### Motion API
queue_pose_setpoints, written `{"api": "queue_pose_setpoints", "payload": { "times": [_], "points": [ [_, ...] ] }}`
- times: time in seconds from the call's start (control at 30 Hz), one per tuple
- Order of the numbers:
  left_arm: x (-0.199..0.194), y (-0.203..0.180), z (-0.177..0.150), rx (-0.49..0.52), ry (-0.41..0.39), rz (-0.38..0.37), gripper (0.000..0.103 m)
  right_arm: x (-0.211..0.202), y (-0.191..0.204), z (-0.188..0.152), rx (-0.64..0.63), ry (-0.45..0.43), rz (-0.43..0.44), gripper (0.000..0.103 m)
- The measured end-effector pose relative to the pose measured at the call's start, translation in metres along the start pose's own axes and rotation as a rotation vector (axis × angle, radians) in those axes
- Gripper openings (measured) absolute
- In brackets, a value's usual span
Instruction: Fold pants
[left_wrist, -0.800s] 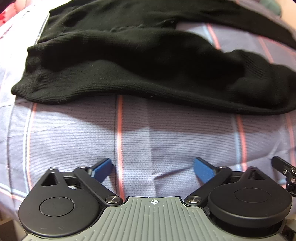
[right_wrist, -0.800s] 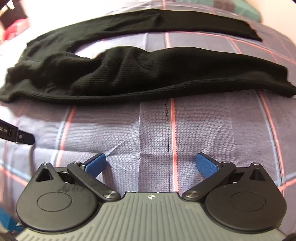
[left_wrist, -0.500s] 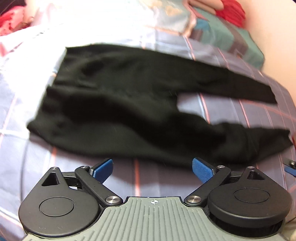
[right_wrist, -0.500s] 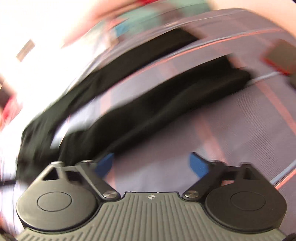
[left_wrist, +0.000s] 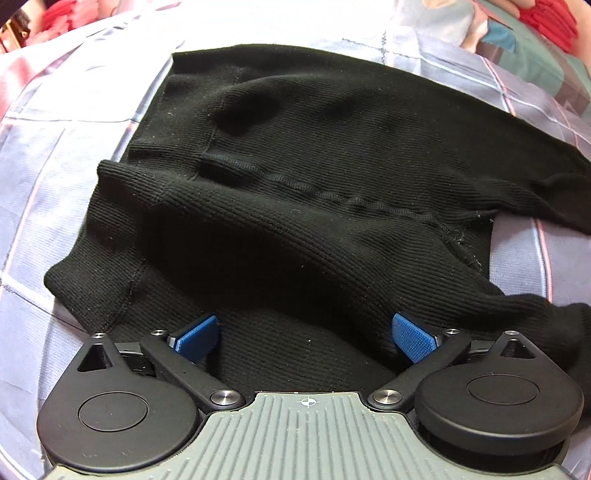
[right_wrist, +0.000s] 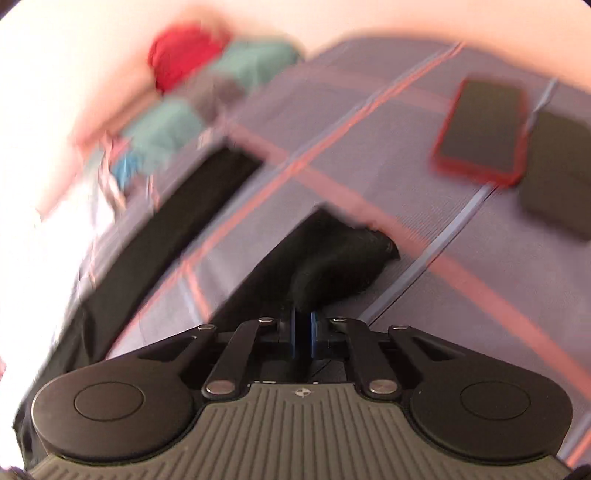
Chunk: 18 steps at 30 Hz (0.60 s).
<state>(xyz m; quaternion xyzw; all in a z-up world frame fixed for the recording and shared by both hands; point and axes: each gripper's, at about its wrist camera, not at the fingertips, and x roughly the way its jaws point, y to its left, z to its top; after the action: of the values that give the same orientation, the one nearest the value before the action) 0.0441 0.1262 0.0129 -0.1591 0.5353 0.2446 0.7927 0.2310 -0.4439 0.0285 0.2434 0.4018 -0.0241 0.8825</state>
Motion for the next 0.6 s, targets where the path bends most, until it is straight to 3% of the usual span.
{"api": "queue_pose_setpoints", "payload": {
  "times": [0.07,0.13,0.17,0.2,0.27,0.3,0.33,0.4,0.5,0.6],
  "points": [
    [-0.004,0.005,-0.005,0.004,-0.007,-0.013,0.103,0.005,-0.024,0.002,0.070,0.031,-0.075,0.010],
    [-0.006,0.007,-0.008,0.018,-0.003,-0.014,0.103,0.005,-0.031,-0.003,0.110,0.039,-0.048,0.012],
    [-0.008,0.008,-0.010,0.026,-0.002,-0.012,0.103,0.002,-0.028,-0.003,0.102,0.026,-0.069,0.018],
    [-0.012,0.009,-0.012,0.029,0.000,-0.009,0.103,-0.004,-0.023,-0.004,0.095,-0.011,-0.118,0.033],
    [-0.022,0.015,-0.016,0.027,0.005,-0.018,0.103,-0.023,-0.006,-0.009,0.020,-0.113,-0.231,0.048],
    [-0.024,0.020,-0.016,0.025,0.005,-0.027,0.103,-0.035,0.009,-0.015,-0.069,-0.157,-0.224,0.049],
    [-0.032,0.023,-0.020,0.027,0.004,-0.022,0.103,-0.045,0.029,-0.025,-0.184,-0.173,-0.177,0.051],
    [-0.042,0.028,-0.024,0.022,-0.009,-0.023,0.103,-0.059,0.077,-0.056,-0.437,-0.124,-0.004,0.066],
    [-0.062,0.049,-0.030,-0.013,-0.058,0.010,0.103,-0.079,0.162,-0.133,-0.850,-0.002,0.282,0.066],
    [-0.085,0.082,-0.028,-0.104,-0.093,0.004,0.103,-0.098,0.237,-0.225,-1.173,0.140,0.571,0.062]
  ]
}}
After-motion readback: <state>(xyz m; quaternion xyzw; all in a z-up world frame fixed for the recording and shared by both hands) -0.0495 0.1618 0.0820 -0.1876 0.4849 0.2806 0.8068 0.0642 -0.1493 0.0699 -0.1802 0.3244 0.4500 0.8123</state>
